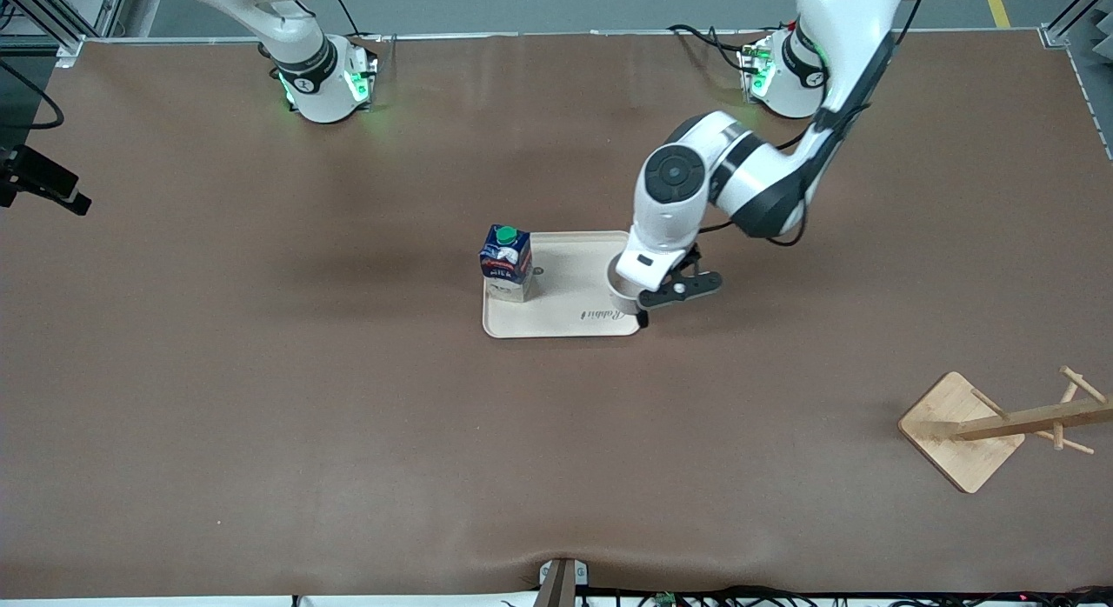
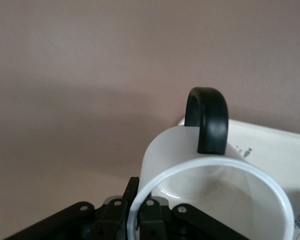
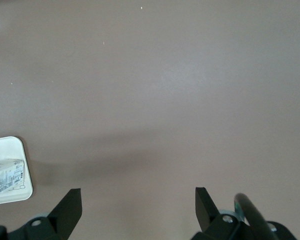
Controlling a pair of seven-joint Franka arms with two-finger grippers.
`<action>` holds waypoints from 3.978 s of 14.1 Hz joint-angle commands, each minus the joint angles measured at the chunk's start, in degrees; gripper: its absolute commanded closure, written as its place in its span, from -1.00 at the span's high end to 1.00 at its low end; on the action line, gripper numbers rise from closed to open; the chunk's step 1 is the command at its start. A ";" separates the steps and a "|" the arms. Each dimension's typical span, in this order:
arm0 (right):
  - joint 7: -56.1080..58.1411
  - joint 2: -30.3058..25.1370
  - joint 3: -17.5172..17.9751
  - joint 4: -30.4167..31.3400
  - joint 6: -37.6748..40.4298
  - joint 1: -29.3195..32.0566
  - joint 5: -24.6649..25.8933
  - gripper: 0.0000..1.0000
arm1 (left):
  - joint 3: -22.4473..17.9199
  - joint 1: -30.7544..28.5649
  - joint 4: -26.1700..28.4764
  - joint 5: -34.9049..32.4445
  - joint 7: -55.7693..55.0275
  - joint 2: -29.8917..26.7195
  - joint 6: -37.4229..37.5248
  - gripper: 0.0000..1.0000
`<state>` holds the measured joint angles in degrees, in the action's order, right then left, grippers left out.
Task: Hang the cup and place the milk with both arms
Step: 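Lift the mug and carry it toward the wooden stand with the left gripper, then hang the mug handle on the stand peg while the right gripper reaches the milk, then grasp the milk carton with the right gripper and lift it off the tray, then carry the milk carton away from the tray and lower it with the right gripper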
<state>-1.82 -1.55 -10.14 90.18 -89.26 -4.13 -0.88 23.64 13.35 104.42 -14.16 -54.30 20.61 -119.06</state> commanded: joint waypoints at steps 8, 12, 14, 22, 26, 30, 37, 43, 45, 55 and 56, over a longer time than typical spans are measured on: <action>-1.34 9.19 0.39 -0.80 3.38 -3.78 -0.87 1.00 | 0.35 -20.37 -3.70 0.18 37.57 -11.21 11.31 -1.00; -14.29 9.28 0.39 2.44 6.73 -6.32 -16.56 1.00 | 0.18 -27.31 -5.81 0.10 49.79 -11.03 11.39 -1.00; -25.29 9.37 0.39 2.98 6.12 -11.58 -17.75 1.00 | 0.00 -30.56 -6.51 0.01 55.24 -11.12 11.39 -1.00; -53.67 12.69 0.30 9.93 -18.10 -35.75 -17.66 1.00 | -0.09 -42.35 -12.75 2.63 69.84 -7.61 9.99 -1.00; -64.69 18.41 0.21 10.10 -24.20 -43.94 -12.67 1.00 | -0.09 -44.55 -13.37 3.70 72.49 -5.50 6.31 -1.00; -68.74 20.62 0.21 10.10 -26.66 -46.85 -7.12 1.00 | -0.18 -45.26 -17.06 4.05 73.72 -2.77 5.77 -1.00; -74.88 22.38 0.21 10.28 -27.90 -48.52 -3.60 -1.00 | -0.18 -48.77 -17.06 7.04 78.99 -1.89 4.10 -1.00; -74.65 22.20 0.21 -0.67 -14.68 -41.60 -5.70 -1.00 | -0.18 -49.57 -17.15 7.13 81.28 0.22 2.61 -1.00; -68.10 22.11 0.04 -6.31 -5.53 -36.51 -11.39 -1.00 | -0.18 -49.39 -18.81 7.21 80.84 1.18 2.60 0.64; -14.30 13.95 -0.23 2.24 5.70 -6.63 -3.34 -1.00 | 3.69 -49.21 -20.40 6.77 70.57 -3.90 12.26 1.00; -11.83 11.42 -0.23 8.37 0.71 -4.16 -3.25 -1.00 | 4.21 -49.21 -20.31 6.77 69.51 -4.87 13.58 1.00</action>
<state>-19.25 15.44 -11.77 87.93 -82.31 -13.11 -4.99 26.94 -35.62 83.83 -7.91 17.32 18.30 -108.43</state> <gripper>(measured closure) 0.546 0.000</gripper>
